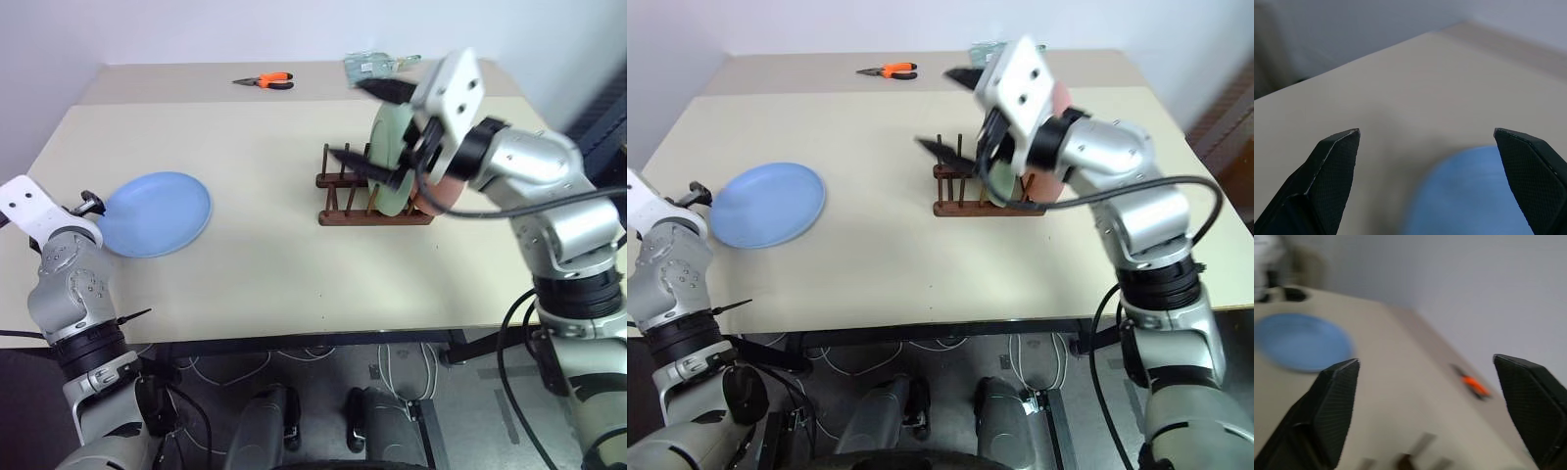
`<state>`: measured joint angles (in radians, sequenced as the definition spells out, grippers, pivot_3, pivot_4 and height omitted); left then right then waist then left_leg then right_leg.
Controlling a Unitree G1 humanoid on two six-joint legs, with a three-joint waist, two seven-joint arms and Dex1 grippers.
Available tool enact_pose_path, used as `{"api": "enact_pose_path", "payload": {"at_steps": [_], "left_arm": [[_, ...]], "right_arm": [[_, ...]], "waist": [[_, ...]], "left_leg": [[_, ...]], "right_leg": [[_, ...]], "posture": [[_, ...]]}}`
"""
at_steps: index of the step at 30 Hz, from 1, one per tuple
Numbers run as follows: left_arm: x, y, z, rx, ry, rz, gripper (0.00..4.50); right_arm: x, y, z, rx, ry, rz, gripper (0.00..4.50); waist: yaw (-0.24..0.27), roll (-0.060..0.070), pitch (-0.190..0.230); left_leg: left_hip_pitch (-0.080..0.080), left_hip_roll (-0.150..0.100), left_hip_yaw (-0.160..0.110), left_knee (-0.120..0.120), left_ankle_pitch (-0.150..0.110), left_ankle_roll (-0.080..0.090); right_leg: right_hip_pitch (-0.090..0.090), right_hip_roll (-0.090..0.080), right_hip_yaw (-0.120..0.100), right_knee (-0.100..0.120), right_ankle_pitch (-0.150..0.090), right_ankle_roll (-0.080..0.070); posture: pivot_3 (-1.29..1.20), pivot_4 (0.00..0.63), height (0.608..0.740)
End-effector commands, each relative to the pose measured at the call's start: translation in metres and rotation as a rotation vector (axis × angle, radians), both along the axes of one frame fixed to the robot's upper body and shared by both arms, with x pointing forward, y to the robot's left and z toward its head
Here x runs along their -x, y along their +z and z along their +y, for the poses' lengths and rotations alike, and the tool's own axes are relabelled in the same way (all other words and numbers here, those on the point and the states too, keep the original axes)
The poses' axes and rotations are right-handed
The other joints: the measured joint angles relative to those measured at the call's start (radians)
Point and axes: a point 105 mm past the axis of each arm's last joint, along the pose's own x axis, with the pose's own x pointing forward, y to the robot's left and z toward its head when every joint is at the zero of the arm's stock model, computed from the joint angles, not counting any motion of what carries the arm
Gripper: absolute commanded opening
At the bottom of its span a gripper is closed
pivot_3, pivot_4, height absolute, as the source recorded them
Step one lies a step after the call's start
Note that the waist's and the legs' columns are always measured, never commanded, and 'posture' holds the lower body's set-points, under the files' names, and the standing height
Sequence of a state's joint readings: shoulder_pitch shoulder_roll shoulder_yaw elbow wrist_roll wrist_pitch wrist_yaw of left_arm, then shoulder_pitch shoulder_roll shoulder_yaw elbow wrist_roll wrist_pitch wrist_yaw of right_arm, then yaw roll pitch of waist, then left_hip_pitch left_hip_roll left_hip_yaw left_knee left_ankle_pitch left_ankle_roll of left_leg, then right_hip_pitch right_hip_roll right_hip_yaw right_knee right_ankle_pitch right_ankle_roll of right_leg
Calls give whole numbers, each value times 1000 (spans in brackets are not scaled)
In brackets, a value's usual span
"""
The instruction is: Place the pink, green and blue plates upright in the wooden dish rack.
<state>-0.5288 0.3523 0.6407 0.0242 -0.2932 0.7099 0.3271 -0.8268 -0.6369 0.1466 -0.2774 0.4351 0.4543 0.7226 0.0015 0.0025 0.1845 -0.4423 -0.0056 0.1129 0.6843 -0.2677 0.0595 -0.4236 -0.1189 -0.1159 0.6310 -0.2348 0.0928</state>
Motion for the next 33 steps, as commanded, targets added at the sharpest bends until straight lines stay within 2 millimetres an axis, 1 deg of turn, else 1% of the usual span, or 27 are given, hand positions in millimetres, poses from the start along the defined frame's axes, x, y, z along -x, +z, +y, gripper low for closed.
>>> {"api": "enact_pose_path", "payload": {"at_steps": [1, 3, 5, 6, 8, 9, 10, 11, 13, 14, 15, 17, 19, 22, 23, 26, 32, 33], "left_arm": [[4, -7, -10, 97, 8, 47, 4500], [-1, -26, -27, 187, -85, 109, 4500], [-1, -43, -38, 293, -115, 147, 4500], [2, -48, -37, 331, -94, 132, 3993], [4, -51, -35, 378, -71, 110, 3303], [4, -51, -36, 405, -70, 89, 2717], [3, -50, -37, 414, -77, 71, 2286], [1, -47, -37, 410, -85, 57, 1754], [-3, -37, -39, 383, -109, 21, 764], [-7, -27, -42, 358, -135, -21, 340], [-11, -14, -45, 314, -172, -69, 81], [-18, 25, -60, 169, -283, -196, 81], [-21, 60, -80, 79, -376, -320, 81], [-22, 88, -109, 6, -504, -408, 81], [-21, 94, -120, -27, -553, -417, 81], [-18, 101, -141, -67, -637, -417, 81], [-8, 111, -167, -99, -748, -426, 81], [-7, 112, -170, -102, -765, -425, 25]], "right_arm": [[15, -10, 14, 44, 68, -26, 4442], [17, -16, 17, 43, 84, -9, 4442], [18, -22, 19, 51, 88, 1, 4442], [18, -25, 18, 62, 84, 0, 4500], [17, -29, 18, 75, 77, -4, 4500], [15, -30, 17, 76, 71, -5, 4500], [13, -31, 17, 73, 57, -2, 4500], [10, -32, 15, 73, 42, -1, 4500], [5, -37, 13, 92, 12, 8, 4500], [2, -39, 12, 102, -1, 12, 4500], [0, -40, 11, 111, -9, 11, 4500], [-1, -42, 13, 149, -12, -16, 4500], [1, -46, 20, 196, 8, -67, 4500], [3, -54, 35, 274, 46, -168, 4500], [2, -58, 41, 305, 52, -208, 4500], [-5, -65, 54, 354, 45, -291, 4500], [-26, -72, 69, 432, -3, -460, 4500], [-28, -72, 71, 436, -6, -478, 4245]], "waist": [[12, -2, -1], [13, -4, 0], [12, -4, 0], [12, -3, -1], [10, -3, -1], [10, -3, -1], [10, -3, -1], [11, -3, -1], [11, -4, -1], [11, -4, -1], [12, -4, -1], [11, -5, 0], [10, -6, 1], [6, -7, 1], [3, -6, 1], [-12, -6, 1], [-18, -6, 1], [-18, -6, 1]], "left_leg": [[0, 0, 0, 0, 0, 0], [0, -1, -1, 0, 0, 0], [0, -1, -2, 0, 0, -1], [0, -1, -2, 0, 0, -1], [1, -1, -2, 0, 0, -1], [2, -1, -2, 0, 0, -1], [2, -1, -1, 0, 0, -2], [2, -1, -2, 0, 1, -2], [2, -1, -2, 0, 1, -2], [2, -1, -1, 0, 1, -2], [2, -1, -2, 0, 1, -2], [2, -1, -2, 0, 1, -2], [1, -1, -2, 0, 1, -2], [1, -1, -2, 0, 1, -2], [1, -1, -2, 0, 1, -3], [2, -1, -2, 0, 1, -3], [2, 0, -2, 0, 2, -5], [2, 0, -2, 0, 2, -5]], "right_leg": [[0, 0, 0, 0, 0, 0], [1, 0, 0, 0, 0, 1], [1, 0, 0, 0, 0, 1], [1, 0, 0, 0, 0, 1], [2, 0, 0, 0, 0, 1], [2, 0, 0, 0, 0, 1], [2, 0, 0, 0, 0, 1], [2, 0, 0, 0, 0, 1], [3, 0, 0, 0, 0, 0], [3, 0, 0, 0, 0, 0], [3, 0, 0, 0, 0, 0], [3, 1, -1, 0, 0, 0], [2, 1, -1, 0, 0, 0], [2, 1, -1, -1, 0, 0], [2, 1, -1, 0, 0, 0], [2, 1, -1, 0, 0, 0], [2, 2, 0, 0, 0, 0], [2, 2, 0, 0, 0, 0]], "posture": [[0, 150, 740], [0, 150, 740], [0, 150, 740], [0, 150, 740], [0, 150, 740], [0, 150, 740], [0, 150, 740], [0, 150, 740], [0, 150, 740], [0, 150, 740], [0, 150, 740], [0, 150, 740], [0, 150, 740], [0, 150, 740], [0, 150, 740], [0, 150, 740], [0, 150, 740], [0, 150, 740]]}}
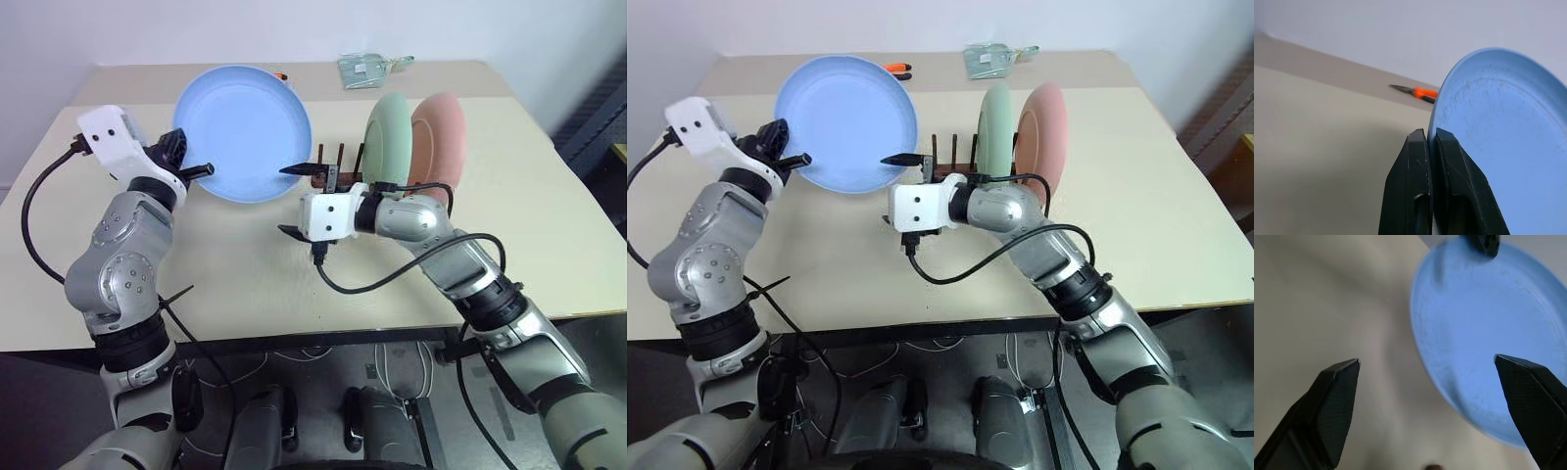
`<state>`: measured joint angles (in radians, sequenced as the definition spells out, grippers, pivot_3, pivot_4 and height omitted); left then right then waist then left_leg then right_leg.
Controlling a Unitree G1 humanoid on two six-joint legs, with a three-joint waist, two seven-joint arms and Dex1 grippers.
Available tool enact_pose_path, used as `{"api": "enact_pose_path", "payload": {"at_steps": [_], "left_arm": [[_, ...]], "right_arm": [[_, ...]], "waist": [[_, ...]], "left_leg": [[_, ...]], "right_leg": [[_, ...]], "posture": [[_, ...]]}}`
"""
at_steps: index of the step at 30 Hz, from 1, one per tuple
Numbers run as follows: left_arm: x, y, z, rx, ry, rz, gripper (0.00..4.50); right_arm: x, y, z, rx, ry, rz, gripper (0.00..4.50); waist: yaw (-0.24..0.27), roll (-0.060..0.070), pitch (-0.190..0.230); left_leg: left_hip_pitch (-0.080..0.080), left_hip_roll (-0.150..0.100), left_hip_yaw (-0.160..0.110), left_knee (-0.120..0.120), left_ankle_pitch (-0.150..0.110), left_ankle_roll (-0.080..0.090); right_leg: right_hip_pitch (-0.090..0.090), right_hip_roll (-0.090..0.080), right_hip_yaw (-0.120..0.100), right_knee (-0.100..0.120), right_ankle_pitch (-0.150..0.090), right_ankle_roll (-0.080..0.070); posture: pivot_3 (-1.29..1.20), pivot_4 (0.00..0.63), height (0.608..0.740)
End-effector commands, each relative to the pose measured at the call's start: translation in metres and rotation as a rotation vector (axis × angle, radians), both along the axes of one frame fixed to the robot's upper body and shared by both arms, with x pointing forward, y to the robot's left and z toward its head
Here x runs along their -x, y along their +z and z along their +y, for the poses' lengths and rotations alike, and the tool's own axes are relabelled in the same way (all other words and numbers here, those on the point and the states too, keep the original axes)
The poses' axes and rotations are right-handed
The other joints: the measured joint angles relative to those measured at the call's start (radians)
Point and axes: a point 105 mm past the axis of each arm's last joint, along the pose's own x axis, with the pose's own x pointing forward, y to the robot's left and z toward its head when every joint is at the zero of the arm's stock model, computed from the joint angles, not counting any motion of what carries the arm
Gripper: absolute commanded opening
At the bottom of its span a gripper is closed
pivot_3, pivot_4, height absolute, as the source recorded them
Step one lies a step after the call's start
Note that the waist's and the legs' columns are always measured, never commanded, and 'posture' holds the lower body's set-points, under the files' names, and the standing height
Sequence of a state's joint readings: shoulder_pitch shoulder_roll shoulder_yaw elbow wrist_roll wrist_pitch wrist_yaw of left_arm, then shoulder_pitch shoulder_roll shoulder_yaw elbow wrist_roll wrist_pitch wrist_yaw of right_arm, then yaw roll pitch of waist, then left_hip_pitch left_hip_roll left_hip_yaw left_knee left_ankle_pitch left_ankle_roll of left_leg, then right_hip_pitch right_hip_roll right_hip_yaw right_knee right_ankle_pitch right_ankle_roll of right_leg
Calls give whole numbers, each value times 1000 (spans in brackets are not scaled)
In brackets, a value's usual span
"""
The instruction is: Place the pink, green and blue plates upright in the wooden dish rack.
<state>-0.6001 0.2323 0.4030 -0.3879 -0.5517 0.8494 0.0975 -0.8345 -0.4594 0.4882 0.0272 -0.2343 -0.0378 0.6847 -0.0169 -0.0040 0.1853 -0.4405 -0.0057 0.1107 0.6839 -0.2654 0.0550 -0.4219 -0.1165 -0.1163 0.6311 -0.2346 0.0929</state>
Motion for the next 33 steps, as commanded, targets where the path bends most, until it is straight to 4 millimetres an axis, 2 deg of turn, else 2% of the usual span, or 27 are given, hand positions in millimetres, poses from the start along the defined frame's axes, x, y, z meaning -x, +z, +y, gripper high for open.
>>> {"api": "enact_pose_path", "payload": {"at_steps": [1, 3, 9, 11, 12, 14, 15, 16, 17, 19, 21, 23, 26, 30, 33], "left_arm": [[12, 17, -12, -42, -53, -66, 0], [14, 16, -14, -49, -67, -59, 0], [16, 7, -14, -22, -97, -30, 0], [15, 9, -6, 61, -76, -43, 657], [14, 15, 5, 145, -37, -69, 979], [14, 29, 43, 345, 108, -156, 1906], [16, 31, 65, 398, 198, -183, 2533], [19, 29, 85, 375, 301, -191, 2974], [22, 28, 100, 307, 382, -189, 2974], [20, 18, 111, 115, 437, -142, 2974], [11, -6, 103, -45, 380, -53, 2974], [5, -28, 79, -231, 274, 22, 2974], [8, -61, 36, -463, 40, 60, 2974], [24, -89, -7, -597, -221, 77, 2974], [31, -99, -23, -586, -328, 85, 2974]], "right_arm": [[-4, 13, 9, 7, 22, -143, 3939], [-6, 13, 10, 14, 19, -170, 3115], [-6, 13, 7, 18, 27, -202, 40], [-5, 14, 7, 17, 31, -213, 0], [-4, 15, 7, 15, 32, -219, 0], [-2, 21, 5, -2, 34, -236, 0], [-1, 28, 4, -32, 34, -243, 0], [1, 39, 3, -87, 36, -237, 0], [4, 49, 2, -143, 48, -224, 0], [14, 71, 0, -294, 89, -137, 0], [25, 95, -4, -502, 143, 48, 0], [28, 114, -13, -718, 169, 271, 0], [28, 129, -27, -940, 180, 539, 0], [24, 125, -35, -1069, 125, 737, 0], [17, 117, -41, -1126, 57, 815, 0]], "waist": [[1, 0, 0], [3, 0, 0], [1, 0, 0], [1, 0, 0], [3, 0, 0], [4, 0, 0], [4, -1, 1], [0, -1, 1], [-5, -1, 1], [-7, 0, 1], [-3, 0, 1], [8, 0, 0], [16, -2, 0], [9, -2, -1], [-4, 0, 0]], "left_leg": [[0, 0, 0, 0, 0, 0], [0, 0, 0, 0, 0, 0], [0, 0, -1, 0, 0, 0], [0, 0, -1, 0, 0, 0], [0, 0, -1, 0, 0, 0], [0, 0, -2, 0, 0, 0], [0, 0, -2, 0, 0, 0], [0, 0, -2, 0, 0, -1], [0, 0, -2, 0, 0, -1], [1, 0, -1, -2, 1, -1], [1, 1, -1, -4, 1, -1], [1, 1, -1, -3, 1, -1], [1, 0, -4, -2, 0, -2], [-1, -1, -4, -3, -2, -5], [-2, -1, -1, -6, 0, -7]], "right_leg": [[0, 0, 0, 0, 0, 0], [0, 0, 0, 0, 0, 0], [1, 0, 0, 0, 0, 0], [1, 0, 0, 0, 0, 0], [1, 0, 0, 0, 0, 0], [1, 0, 0, 0, 0, 0], [1, 0, 0, -1, 0, 0], [1, 0, 0, -1, 0, 0], [1, 1, 0, -1, 0, 0], [1, 2, 0, 0, 0, 0], [1, 3, 0, 0, 0, 0], [2, 3, -1, 0, 0, -1], [5, 2, -2, -1, 0, -1], [-1, -1, -1, -1, 1, -2], [-6, -1, 1, 1, 0, -4]], "posture": [[0, 150, 740], [0, 150, 740], [0, 150, 740], [0, 150, 740], [0, 150, 740], [0, 150, 740], [0, 150, 740], [0, 150, 740], [0, 150, 740], [0, 150, 740], [0, 150, 740], [0, 150, 740], [0, 150, 740], [0, 150, 740], [0, 150, 740]]}}
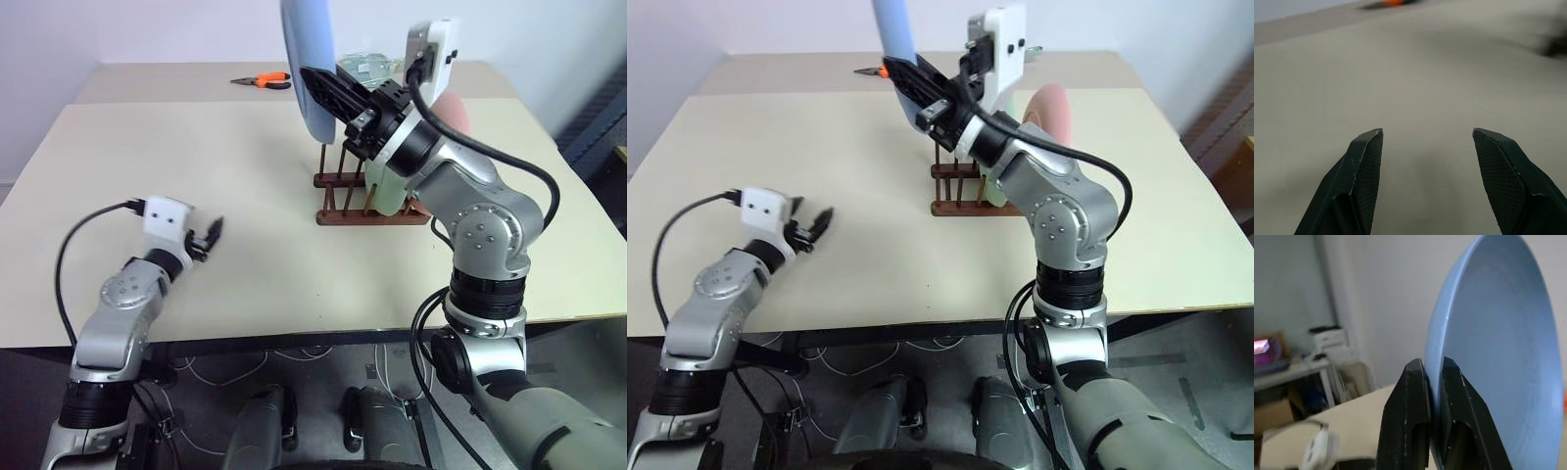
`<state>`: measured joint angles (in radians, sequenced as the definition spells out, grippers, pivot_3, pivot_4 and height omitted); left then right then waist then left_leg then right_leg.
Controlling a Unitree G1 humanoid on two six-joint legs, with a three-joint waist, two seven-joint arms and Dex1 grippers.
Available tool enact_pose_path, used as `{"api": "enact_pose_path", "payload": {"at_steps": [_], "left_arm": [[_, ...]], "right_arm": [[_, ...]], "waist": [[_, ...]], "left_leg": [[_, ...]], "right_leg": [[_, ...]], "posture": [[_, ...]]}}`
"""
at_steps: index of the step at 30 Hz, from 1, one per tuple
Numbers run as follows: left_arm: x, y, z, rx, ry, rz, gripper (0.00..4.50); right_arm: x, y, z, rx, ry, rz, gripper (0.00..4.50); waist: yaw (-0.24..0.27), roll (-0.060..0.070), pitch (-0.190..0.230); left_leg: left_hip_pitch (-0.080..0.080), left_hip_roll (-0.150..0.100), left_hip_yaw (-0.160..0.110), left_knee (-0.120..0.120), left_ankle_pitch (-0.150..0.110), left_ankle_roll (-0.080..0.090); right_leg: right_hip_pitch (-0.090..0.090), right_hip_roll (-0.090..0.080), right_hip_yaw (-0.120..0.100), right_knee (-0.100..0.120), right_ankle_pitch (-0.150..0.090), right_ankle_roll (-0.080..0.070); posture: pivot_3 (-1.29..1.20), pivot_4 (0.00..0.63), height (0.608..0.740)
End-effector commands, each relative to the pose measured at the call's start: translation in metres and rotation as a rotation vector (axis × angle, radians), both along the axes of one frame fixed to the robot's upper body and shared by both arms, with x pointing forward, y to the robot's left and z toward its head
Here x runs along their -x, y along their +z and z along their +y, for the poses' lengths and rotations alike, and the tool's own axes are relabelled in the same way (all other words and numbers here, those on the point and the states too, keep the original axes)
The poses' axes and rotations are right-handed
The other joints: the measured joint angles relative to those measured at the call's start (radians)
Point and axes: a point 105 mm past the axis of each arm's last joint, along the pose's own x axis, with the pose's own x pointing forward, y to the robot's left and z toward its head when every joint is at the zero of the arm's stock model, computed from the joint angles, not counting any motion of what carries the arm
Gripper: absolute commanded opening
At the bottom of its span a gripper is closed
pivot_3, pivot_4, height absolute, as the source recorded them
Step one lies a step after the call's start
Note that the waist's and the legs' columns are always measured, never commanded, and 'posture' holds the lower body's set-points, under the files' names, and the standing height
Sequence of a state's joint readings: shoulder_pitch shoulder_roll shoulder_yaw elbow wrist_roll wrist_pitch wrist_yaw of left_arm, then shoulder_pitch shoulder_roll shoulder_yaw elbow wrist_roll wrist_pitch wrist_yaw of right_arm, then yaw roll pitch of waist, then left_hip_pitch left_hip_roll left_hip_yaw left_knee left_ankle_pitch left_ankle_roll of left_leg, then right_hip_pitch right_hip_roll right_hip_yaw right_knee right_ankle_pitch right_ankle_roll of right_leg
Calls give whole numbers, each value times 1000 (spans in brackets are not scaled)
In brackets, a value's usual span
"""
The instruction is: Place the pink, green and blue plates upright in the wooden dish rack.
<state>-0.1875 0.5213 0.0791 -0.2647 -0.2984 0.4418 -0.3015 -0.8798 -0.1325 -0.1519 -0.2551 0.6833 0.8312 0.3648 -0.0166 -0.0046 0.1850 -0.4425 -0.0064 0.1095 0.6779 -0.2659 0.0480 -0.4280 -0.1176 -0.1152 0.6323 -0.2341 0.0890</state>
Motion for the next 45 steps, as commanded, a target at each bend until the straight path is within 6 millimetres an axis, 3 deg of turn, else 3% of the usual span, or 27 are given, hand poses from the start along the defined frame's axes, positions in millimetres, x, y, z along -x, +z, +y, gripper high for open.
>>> {"api": "enact_pose_path", "payload": {"at_steps": [1, 12, 17, 21, 25, 28, 31, 37, 41, 45], "left_arm": [[10, 11, -20, 1, -122, -45, 2974], [10, 10, -32, 15, -169, -37, 2974], [11, 9, -37, 23, -182, -38, 2974], [12, 8, -40, 23, -186, -39, 3039], [13, 7, -43, 29, -194, -36, 3039], [15, 7, -44, 33, -198, -36, 3039], [15, 7, -43, 29, -194, -38, 3039], [14, 4, -20, -19, -146, -24, 3039], [15, 1, -3, -58, -127, -6, 3039], [18, -4, 8, -99, -126, 21, 3039]], "right_arm": [[4, 5, -6, -55, -15, 44, 0], [-21, -25, -16, -102, -67, 310, 0], [-32, -30, -20, -86, -122, 334, 0], [-34, -33, -19, -57, -136, 327, 1553], [-23, -27, -16, 229, -224, 29, 3563], [-2, -23, -15, 543, -248, -349, 3563], [11, -21, -26, 646, -220, -490, 3563], [40, -28, -114, 599, -168, -237, 3563], [57, -63, -161, 586, -161, -4, 3563], [59, -97, -188, 612, -208, 120, 3563]], "waist": [[-6, 1, 0], [2, 2, 0], [0, 2, 0], [-1, 2, 0], [4, 2, 0], [5, 2, 0], [4, 2, 0], [20, 1, 0], [30, 1, 0], [27, 1, 0]], "left_leg": [[0, 1, 1, 0, 0, 0], [0, 3, 3, 0, 3, 3], [0, 3, 3, 0, 3, 3], [0, 3, 3, 0, 3, 4], [0, 3, 3, 1, 2, 4], [0, 3, 2, 2, 2, 5], [0, 3, 3, 2, 2, 5], [0, 4, 2, 4, 1, 7], [0, 4, 1, 5, -1, 9], [1, 4, 1, 5, -1, 9]], "right_leg": [[0, 1, 0, 0, 0, -1], [0, 4, 1, 1, 0, -2], [0, 4, 1, 1, 0, -2], [0, 4, 1, 1, 0, -2], [0, 4, 1, 1, 0, -2], [0, 4, 1, 0, -1, -1], [0, 4, 1, 0, -1, -1], [3, 1, -1, -2, -1, -1], [4, -1, -1, -3, -1, -1], [4, -1, 0, -3, 0, -1]], "posture": [[0, 150, 740], [0, 150, 740], [0, 150, 740], [0, 150, 740], [0, 150, 740], [0, 150, 740], [0, 150, 740], [0, 150, 740], [0, 150, 740], [0, 150, 740]]}}
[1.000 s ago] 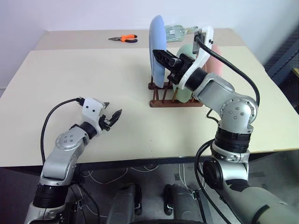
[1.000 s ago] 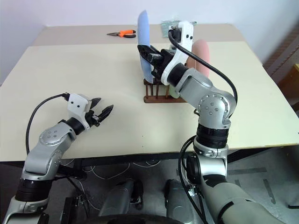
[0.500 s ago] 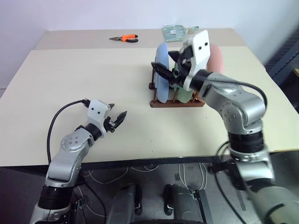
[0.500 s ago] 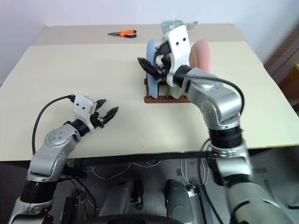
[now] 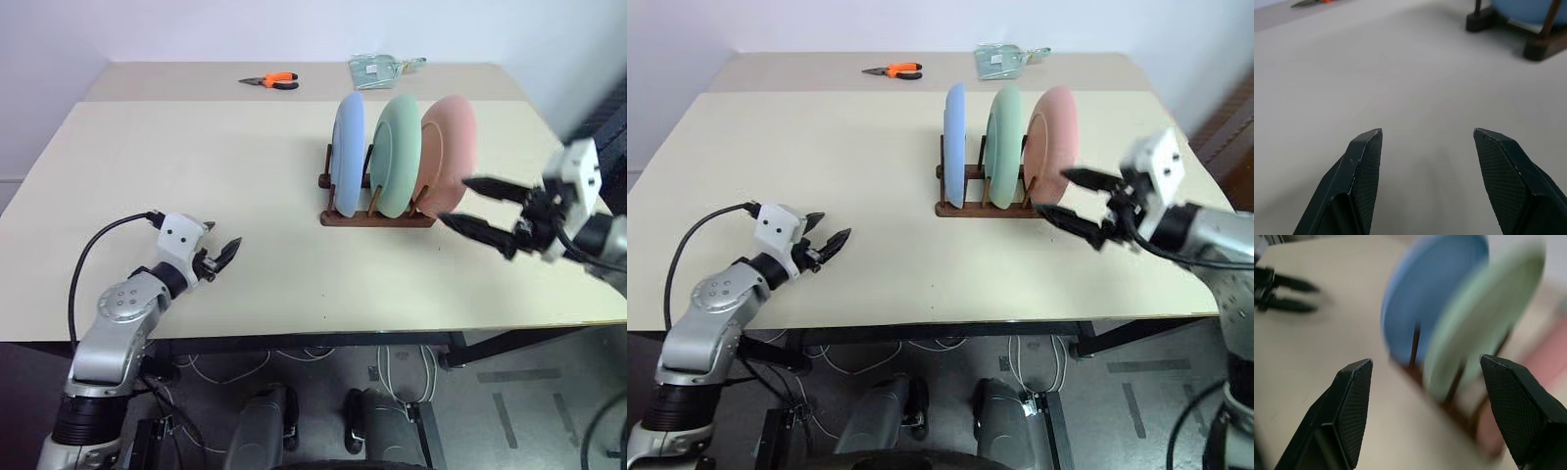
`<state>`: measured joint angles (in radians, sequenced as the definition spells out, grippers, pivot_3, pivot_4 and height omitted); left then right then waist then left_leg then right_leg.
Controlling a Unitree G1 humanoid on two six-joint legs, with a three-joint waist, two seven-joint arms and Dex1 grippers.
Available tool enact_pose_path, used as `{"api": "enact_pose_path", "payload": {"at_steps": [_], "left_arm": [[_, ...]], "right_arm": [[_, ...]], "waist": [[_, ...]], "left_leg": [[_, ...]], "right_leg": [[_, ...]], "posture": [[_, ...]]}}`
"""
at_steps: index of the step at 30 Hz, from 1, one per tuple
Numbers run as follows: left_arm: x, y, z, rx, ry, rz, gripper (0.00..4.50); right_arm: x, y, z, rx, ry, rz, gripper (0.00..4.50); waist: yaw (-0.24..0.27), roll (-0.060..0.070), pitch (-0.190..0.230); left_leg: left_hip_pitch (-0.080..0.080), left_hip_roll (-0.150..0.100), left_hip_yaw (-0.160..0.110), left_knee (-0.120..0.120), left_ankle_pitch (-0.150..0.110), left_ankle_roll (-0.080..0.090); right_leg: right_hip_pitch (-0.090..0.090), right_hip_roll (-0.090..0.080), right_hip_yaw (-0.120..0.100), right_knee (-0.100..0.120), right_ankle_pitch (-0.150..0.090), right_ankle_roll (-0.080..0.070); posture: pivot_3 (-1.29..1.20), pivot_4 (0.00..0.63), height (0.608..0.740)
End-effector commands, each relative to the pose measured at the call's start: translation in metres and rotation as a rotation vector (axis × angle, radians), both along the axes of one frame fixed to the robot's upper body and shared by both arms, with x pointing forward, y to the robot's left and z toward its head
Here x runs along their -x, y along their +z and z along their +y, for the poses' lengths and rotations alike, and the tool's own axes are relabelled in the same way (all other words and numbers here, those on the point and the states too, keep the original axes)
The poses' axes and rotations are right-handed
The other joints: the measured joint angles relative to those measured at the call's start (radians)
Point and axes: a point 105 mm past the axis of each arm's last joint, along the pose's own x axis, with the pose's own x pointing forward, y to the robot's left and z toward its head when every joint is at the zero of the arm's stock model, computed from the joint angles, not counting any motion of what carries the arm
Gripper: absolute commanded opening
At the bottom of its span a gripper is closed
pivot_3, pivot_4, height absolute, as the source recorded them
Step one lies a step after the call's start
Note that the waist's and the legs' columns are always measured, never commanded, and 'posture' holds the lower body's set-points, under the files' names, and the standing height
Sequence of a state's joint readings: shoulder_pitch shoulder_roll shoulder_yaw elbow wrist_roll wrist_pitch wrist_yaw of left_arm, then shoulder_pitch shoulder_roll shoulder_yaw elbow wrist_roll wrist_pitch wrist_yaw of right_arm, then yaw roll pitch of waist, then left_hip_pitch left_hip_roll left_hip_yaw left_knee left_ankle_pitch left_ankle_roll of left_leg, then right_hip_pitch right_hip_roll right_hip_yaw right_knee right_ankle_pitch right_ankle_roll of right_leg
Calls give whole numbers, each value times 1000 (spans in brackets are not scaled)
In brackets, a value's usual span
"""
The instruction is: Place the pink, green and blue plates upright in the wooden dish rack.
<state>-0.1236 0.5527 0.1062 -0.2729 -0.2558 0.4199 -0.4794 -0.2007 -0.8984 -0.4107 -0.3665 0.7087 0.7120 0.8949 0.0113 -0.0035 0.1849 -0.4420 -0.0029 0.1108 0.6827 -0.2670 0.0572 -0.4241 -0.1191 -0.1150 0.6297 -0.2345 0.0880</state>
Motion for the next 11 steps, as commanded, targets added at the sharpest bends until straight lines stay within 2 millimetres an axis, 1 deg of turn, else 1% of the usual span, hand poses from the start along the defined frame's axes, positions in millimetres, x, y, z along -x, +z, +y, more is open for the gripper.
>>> {"api": "enact_pose_path", "payload": {"at_steps": [1, 4, 7, 9, 11], "left_arm": [[4, 8, 9, -32, -14, -29, 3039], [11, 2, 12, -46, -36, 3, 3039], [15, 0, 10, -42, -52, 17, 3039], [15, -2, 8, -36, -53, 16, 3039], [14, -2, 5, -32, -49, 9, 3039]], "right_arm": [[4, -8, -17, 36, -42, -2, 3563], [3, -26, -27, 56, -80, 23, 3563], [1, -37, -31, 72, -98, 29, 3563], [-1, -40, -30, 72, -98, 28, 3563], [-7, -38, -29, 70, -98, 14, 3563]], "waist": [[-2, 0, 0], [-1, 1, 0], [1, 1, 0], [2, 1, 0], [2, 1, 0]], "left_leg": [[0, 0, 0, 0, 0, 0], [0, 0, 0, 0, 0, 0], [0, 0, 0, 0, 0, 0], [0, 0, 0, 0, 0, 0], [0, 0, 0, 0, 0, 0]], "right_leg": [[0, 0, 0, 0, 0, 0], [0, 0, 0, 0, 0, 0], [0, 0, 0, 0, 0, 0], [0, 0, 0, 0, 0, 0], [0, 0, 0, 0, 0, 0]], "posture": [[0, 150, 740], [0, 150, 740], [0, 150, 740], [0, 150, 740], [0, 150, 740]]}}
